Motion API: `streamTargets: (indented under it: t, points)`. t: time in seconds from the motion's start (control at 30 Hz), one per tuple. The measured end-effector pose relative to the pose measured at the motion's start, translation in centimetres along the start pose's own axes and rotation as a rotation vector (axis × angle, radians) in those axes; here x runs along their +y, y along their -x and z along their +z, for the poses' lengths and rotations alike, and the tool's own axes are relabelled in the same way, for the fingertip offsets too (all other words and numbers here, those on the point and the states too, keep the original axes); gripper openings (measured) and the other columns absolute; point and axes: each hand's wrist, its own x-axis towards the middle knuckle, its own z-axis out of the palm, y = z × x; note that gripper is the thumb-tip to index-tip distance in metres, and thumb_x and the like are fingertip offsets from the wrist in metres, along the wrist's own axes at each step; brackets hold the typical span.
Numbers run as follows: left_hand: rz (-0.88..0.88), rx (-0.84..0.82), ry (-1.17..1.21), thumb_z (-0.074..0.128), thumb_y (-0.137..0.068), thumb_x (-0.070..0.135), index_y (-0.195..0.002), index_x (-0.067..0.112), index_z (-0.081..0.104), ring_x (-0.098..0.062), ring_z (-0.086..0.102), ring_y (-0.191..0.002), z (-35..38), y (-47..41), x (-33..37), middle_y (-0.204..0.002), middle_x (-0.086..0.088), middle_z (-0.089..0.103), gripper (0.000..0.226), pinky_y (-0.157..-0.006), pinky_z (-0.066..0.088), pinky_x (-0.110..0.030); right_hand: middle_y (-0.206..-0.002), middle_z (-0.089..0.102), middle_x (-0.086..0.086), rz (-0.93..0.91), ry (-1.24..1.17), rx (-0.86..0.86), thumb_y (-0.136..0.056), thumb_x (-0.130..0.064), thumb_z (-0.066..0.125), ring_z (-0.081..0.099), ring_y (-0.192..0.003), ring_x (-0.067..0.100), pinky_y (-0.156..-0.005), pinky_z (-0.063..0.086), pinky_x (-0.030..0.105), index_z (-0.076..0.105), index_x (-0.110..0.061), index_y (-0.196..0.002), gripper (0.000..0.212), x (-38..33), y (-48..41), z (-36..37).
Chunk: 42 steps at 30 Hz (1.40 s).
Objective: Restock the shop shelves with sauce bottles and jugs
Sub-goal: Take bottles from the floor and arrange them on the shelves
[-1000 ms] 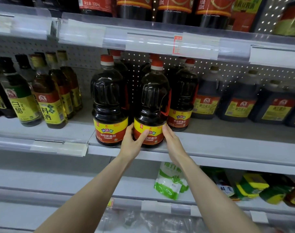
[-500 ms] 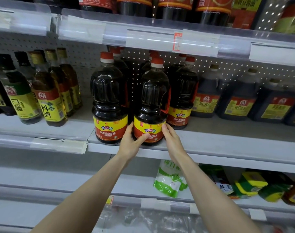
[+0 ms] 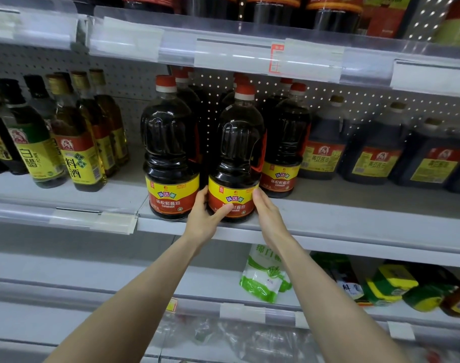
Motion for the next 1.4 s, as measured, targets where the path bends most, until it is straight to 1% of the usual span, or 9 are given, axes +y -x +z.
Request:
streamTargets:
  t: [0.3, 0.43, 0.57, 0.67, 0.73, 0.93, 1.1, 1.27, 1.4]
  points:
    - [-0.010, 0.016, -0.042, 0.068, -0.086, 0.016, -0.140, 0.011, 0.041, -0.009, 0.053, -0.115, 0.1, 0.7, 1.8, -0.127, 0.004, 0.055, 0.061, -0.088, 0.043, -0.016, -0.139, 0.050, -0.008, -0.044, 0.023, 0.087, -0.098, -0.042, 0.049, 0.047, -0.126, 0.008, -0.106, 0.039, 0.029, 0.043, -0.020, -0.143, 0.050, -0.1, 1.4, -0.5]
    - [-0.023, 0.105, -0.085, 0.067, -0.088, 0.022, -0.141, 0.007, 0.041, -0.008, 0.049, -0.115, 0.5, 2.8, 2.2, -0.129, 0.001, 0.052, 0.061, -0.096, 0.041, -0.023, -0.137, 0.055, -0.004, -0.038, -0.010, 0.116, -0.096, -0.040, 0.054, 0.051, -0.126, 0.012, -0.109, 0.040, 0.035, 0.051, -0.018, -0.138, 0.048, 0.2, 3.3, -1.1]
    - [-0.098, 0.125, -0.120, 0.066, -0.088, 0.032, -0.137, 0.012, 0.046, -0.016, 0.052, -0.119, 0.7, 5.5, 1.6, -0.133, -0.005, 0.055, 0.057, -0.094, 0.042, -0.028, -0.118, 0.064, -0.002, -0.047, -0.017, 0.101, -0.096, -0.037, 0.054, 0.061, -0.111, 0.015, -0.095, 0.046, 0.027, 0.059, -0.027, -0.115, 0.022, 0.2, 5.7, -1.6]
    - [-0.161, 0.125, -0.126, 0.066, -0.088, 0.033, -0.135, 0.012, 0.048, -0.016, 0.056, -0.114, 0.7, 7.7, 0.3, -0.128, -0.008, 0.058, 0.055, -0.088, 0.042, -0.025, -0.107, 0.066, -0.001, -0.022, -0.010, 0.103, -0.096, -0.032, 0.055, 0.064, -0.100, 0.015, -0.079, 0.046, 0.016, 0.062, -0.018, -0.111, 0.022, 1.6, 7.7, -1.5]
    - [-0.193, 0.119, -0.156, 0.065, -0.089, 0.034, -0.135, 0.012, 0.049, -0.016, 0.057, -0.112, 0.6, 9.3, -1.0, -0.126, -0.008, 0.060, 0.053, -0.090, 0.042, -0.025, -0.100, 0.067, -0.002, -0.003, -0.017, 0.097, -0.096, -0.025, 0.057, 0.063, -0.099, 0.017, -0.080, 0.047, 0.015, 0.065, -0.013, -0.107, 0.018, 3.6, 8.9, -1.2]
    - [-0.353, 0.113, -0.157, 0.062, -0.091, 0.033, -0.136, 0.012, 0.048, -0.013, 0.055, -0.108, -0.3, 13.8, -7.8, -0.121, -0.004, 0.060, 0.051, -0.084, 0.040, -0.022, -0.088, 0.065, -0.007, 0.150, 0.016, 0.039, -0.095, -0.022, 0.057, 0.061, -0.087, 0.016, -0.073, 0.043, 0.018, 0.062, -0.028, -0.088, 0.011, 11.3, 12.3, -0.1]
    - [-0.511, 0.133, -0.155, 0.064, -0.090, 0.027, -0.132, 0.009, 0.051, -0.014, 0.058, -0.104, -2.2, 17.7, -16.5, -0.114, -0.006, 0.064, 0.047, -0.074, 0.041, -0.012, -0.091, 0.065, 0.000, 0.301, 0.031, 0.005, -0.094, -0.017, 0.060, 0.060, -0.093, 0.018, -0.083, 0.047, 0.025, 0.064, -0.018, -0.093, 0.004, 20.2, 14.9, 1.8]
    - [-0.664, 0.120, -0.179, 0.063, -0.091, 0.025, -0.127, 0.010, 0.053, -0.012, 0.058, -0.098, -4.2, 22.5, -26.5, -0.104, -0.002, 0.064, 0.040, -0.071, 0.042, -0.007, -0.095, 0.067, -0.003, 0.467, 0.102, -0.051, -0.093, -0.025, 0.061, 0.063, -0.095, 0.015, -0.084, 0.046, 0.024, 0.063, -0.026, -0.091, 0.003, 30.1, 18.2, 4.2]
    - [-0.794, 0.123, -0.147, 0.068, -0.085, 0.036, -0.119, 0.009, 0.058, -0.006, 0.057, -0.086, -6.0, 26.1, -34.3, -0.099, -0.003, 0.066, 0.045, -0.073, 0.041, -0.010, -0.094, 0.066, -0.006, 0.582, 0.150, -0.084, -0.093, -0.026, 0.061, 0.060, -0.088, 0.003, -0.075, 0.042, 0.005, 0.066, -0.014, -0.103, 0.016, 37.8, 21.0, 6.1]
